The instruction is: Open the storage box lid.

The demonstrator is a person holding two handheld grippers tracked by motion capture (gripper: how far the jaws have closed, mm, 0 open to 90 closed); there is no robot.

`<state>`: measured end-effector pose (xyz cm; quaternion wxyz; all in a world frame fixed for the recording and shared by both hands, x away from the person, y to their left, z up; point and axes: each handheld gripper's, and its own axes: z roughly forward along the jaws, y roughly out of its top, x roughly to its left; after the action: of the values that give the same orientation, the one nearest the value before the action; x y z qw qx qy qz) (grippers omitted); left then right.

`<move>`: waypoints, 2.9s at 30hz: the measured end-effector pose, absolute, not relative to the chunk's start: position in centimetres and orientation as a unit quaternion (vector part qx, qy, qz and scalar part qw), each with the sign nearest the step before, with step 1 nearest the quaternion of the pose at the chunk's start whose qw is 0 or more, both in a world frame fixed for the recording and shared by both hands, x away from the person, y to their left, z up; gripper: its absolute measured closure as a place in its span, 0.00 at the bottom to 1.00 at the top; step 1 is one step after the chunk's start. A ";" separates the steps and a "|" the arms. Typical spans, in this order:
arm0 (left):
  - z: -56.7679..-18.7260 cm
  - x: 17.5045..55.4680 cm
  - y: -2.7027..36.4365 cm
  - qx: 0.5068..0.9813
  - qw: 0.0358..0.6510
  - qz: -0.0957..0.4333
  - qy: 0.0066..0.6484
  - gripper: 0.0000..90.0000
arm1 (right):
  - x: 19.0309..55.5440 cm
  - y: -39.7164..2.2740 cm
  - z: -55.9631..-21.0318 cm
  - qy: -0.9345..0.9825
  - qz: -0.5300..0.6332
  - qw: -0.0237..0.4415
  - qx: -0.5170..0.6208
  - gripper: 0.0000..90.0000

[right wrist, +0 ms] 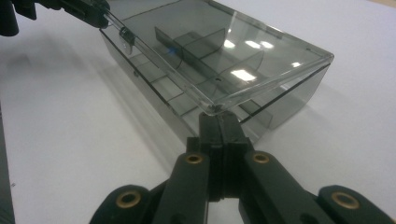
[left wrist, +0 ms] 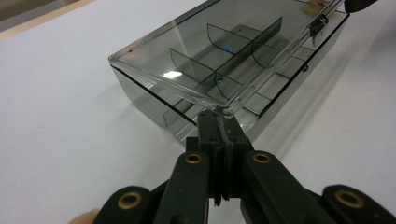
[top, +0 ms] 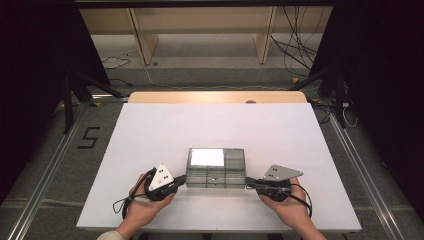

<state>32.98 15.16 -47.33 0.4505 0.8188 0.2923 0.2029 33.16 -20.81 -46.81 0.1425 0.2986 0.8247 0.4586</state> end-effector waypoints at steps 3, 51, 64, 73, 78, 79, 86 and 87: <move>-47.3 33.1 15.1 0.818 0.452 0.203 0.293 0.99 | 33.3 -20.7 -46.7 0.823 0.460 0.146 0.300 1.00; -46.5 37.8 13.7 0.799 0.465 0.233 0.301 0.99 | 37.7 -19.4 -46.1 0.801 0.463 0.195 0.327 1.00; -46.2 39.0 13.1 0.795 0.468 0.240 0.302 0.99 | 38.9 -18.9 -46.1 0.794 0.462 0.203 0.340 1.00; -46.1 39.7 13.0 0.790 0.470 0.244 0.308 0.99 | 39.5 -18.7 -46.2 0.790 0.459 0.212 0.347 1.00; -46.2 40.0 13.0 0.786 0.472 0.246 0.313 0.99 | 39.9 -18.5 -46.2 0.787 0.457 0.217 0.353 1.00; -46.2 40.1 13.0 0.786 0.472 0.246 0.314 0.99 | 40.0 -18.5 -46.2 0.787 0.457 0.217 0.353 1.00; -46.5 40.7 13.2 0.785 0.470 0.246 0.321 0.99 | 40.4 -18.3 -46.3 0.784 0.456 0.220 0.358 1.00; -46.6 40.7 13.2 0.784 0.470 0.246 0.321 0.99 | 40.4 -18.3 -46.3 0.785 0.456 0.221 0.358 1.00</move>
<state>40.71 13.16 -46.57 0.4704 0.7841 0.3214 0.2462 40.44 -18.35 -46.27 0.2209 0.3580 0.7845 0.4556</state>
